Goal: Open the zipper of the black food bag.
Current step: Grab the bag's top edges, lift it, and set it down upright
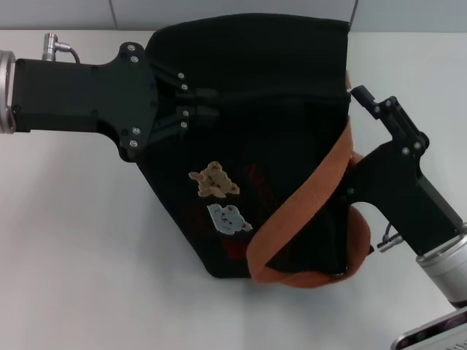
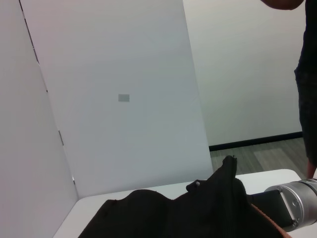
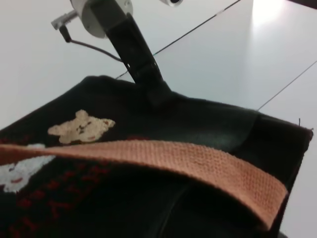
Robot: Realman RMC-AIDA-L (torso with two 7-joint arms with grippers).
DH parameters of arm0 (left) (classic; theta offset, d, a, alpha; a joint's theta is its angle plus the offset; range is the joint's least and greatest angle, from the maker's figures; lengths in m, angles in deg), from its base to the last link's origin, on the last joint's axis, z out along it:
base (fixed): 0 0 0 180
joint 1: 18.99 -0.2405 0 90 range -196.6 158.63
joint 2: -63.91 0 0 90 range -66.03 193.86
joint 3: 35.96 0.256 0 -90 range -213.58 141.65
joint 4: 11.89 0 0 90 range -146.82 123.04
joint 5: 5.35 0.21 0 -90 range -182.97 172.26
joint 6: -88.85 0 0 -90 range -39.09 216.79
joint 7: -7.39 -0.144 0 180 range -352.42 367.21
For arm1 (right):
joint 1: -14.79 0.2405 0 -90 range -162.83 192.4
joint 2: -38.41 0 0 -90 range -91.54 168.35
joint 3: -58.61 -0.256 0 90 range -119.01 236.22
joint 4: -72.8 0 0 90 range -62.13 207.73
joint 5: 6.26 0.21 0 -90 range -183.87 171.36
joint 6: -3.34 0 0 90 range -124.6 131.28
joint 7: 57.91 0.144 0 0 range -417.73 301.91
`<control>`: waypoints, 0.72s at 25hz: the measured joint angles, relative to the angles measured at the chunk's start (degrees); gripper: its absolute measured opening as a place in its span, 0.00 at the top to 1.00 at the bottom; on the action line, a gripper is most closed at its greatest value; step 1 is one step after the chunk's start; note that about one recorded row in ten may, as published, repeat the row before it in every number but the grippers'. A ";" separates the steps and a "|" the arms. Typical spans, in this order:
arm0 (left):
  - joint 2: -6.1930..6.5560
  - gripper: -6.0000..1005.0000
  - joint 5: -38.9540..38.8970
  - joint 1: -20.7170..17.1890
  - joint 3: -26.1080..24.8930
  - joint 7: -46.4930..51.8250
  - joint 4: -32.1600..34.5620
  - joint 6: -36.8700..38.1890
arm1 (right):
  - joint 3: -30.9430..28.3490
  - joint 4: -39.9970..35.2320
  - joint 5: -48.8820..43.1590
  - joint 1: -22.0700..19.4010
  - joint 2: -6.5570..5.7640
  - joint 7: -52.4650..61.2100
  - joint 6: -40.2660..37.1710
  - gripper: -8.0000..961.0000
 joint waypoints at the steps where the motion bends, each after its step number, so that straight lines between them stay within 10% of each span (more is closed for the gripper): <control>1: 0.00 0.90 -0.01 0.00 -0.03 0.00 -0.06 0.00 | -0.02 -0.27 0.02 -0.25 0.00 0.00 0.07 0.23; 18: 0.05 0.90 -0.54 0.11 -0.01 0.00 -0.73 0.01 | 0.63 -0.73 -0.98 0.29 0.00 -2.92 4.36 0.23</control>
